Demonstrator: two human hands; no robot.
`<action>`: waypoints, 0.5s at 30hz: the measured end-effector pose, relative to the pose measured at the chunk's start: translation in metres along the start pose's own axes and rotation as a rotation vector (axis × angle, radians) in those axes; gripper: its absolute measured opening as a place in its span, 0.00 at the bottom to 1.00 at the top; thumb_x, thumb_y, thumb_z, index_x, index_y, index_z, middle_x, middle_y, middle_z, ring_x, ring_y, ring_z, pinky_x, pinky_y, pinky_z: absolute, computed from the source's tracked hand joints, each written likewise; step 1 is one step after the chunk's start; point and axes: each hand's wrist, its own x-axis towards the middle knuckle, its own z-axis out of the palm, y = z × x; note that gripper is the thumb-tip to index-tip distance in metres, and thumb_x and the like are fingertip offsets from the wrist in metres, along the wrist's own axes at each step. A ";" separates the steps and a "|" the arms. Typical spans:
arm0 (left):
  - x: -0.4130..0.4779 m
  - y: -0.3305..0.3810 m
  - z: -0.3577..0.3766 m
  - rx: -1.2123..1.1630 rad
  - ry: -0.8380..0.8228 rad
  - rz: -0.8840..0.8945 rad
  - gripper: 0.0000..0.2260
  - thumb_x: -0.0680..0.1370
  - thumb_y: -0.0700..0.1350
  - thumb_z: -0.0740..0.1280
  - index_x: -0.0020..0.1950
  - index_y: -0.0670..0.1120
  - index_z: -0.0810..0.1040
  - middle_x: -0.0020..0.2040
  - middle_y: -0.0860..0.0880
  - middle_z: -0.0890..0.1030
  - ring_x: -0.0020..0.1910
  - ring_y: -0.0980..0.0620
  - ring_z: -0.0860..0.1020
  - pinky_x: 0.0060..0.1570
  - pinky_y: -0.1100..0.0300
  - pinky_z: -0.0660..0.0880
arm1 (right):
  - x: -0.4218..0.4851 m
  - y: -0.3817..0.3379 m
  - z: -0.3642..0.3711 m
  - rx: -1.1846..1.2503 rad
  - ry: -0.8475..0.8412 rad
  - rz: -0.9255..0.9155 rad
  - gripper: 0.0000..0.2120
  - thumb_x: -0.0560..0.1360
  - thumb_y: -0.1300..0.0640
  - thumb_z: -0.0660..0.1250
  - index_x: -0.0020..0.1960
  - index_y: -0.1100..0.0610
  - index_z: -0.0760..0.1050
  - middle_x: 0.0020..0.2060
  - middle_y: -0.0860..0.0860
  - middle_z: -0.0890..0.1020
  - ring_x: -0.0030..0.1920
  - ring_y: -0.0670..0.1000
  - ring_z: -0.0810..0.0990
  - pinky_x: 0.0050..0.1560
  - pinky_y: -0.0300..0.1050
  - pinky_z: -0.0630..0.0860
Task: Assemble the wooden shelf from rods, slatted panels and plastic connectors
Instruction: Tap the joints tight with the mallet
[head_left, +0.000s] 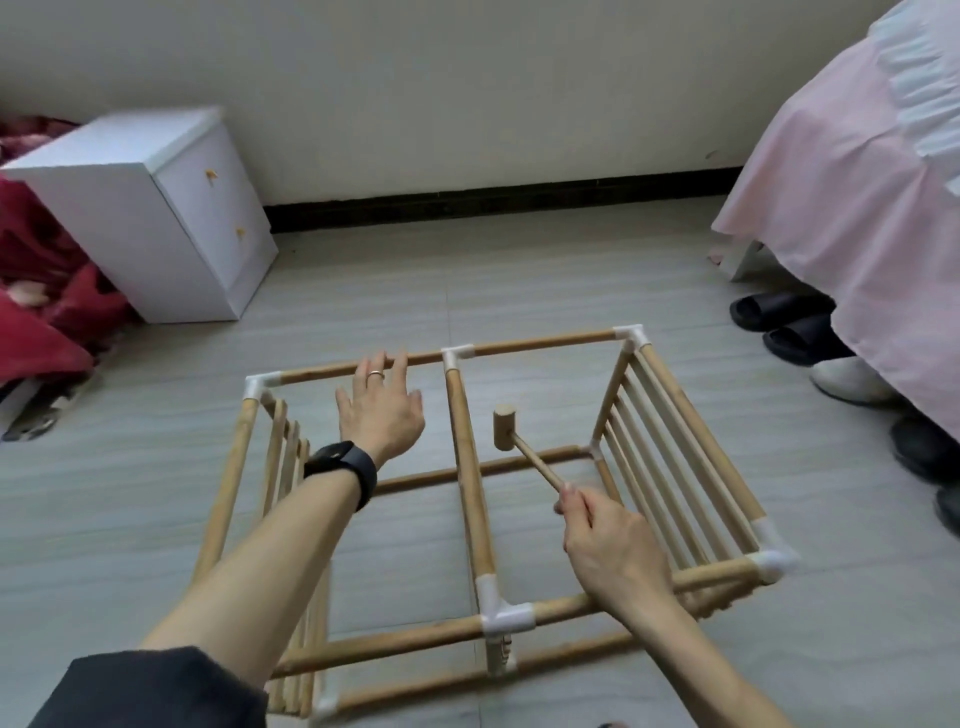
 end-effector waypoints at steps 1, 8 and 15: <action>-0.013 0.004 0.000 -0.076 -0.008 -0.015 0.26 0.85 0.55 0.55 0.82 0.49 0.56 0.82 0.44 0.55 0.80 0.42 0.53 0.76 0.40 0.54 | -0.002 -0.002 -0.002 0.048 0.013 -0.034 0.16 0.84 0.42 0.53 0.47 0.45 0.75 0.32 0.50 0.81 0.30 0.48 0.79 0.30 0.46 0.75; -0.061 0.060 -0.004 0.074 -0.267 -0.009 0.18 0.82 0.56 0.56 0.64 0.45 0.71 0.60 0.44 0.78 0.54 0.43 0.75 0.54 0.47 0.74 | 0.035 -0.046 -0.042 0.592 0.229 -0.128 0.07 0.81 0.47 0.68 0.51 0.51 0.80 0.40 0.49 0.86 0.31 0.49 0.84 0.32 0.42 0.80; -0.089 0.092 0.042 -0.271 0.017 -0.235 0.15 0.82 0.39 0.57 0.68 0.41 0.62 0.56 0.42 0.79 0.50 0.40 0.81 0.41 0.50 0.74 | 0.113 -0.103 -0.055 0.260 0.276 -0.386 0.16 0.86 0.48 0.56 0.53 0.59 0.75 0.34 0.47 0.80 0.30 0.44 0.83 0.31 0.39 0.80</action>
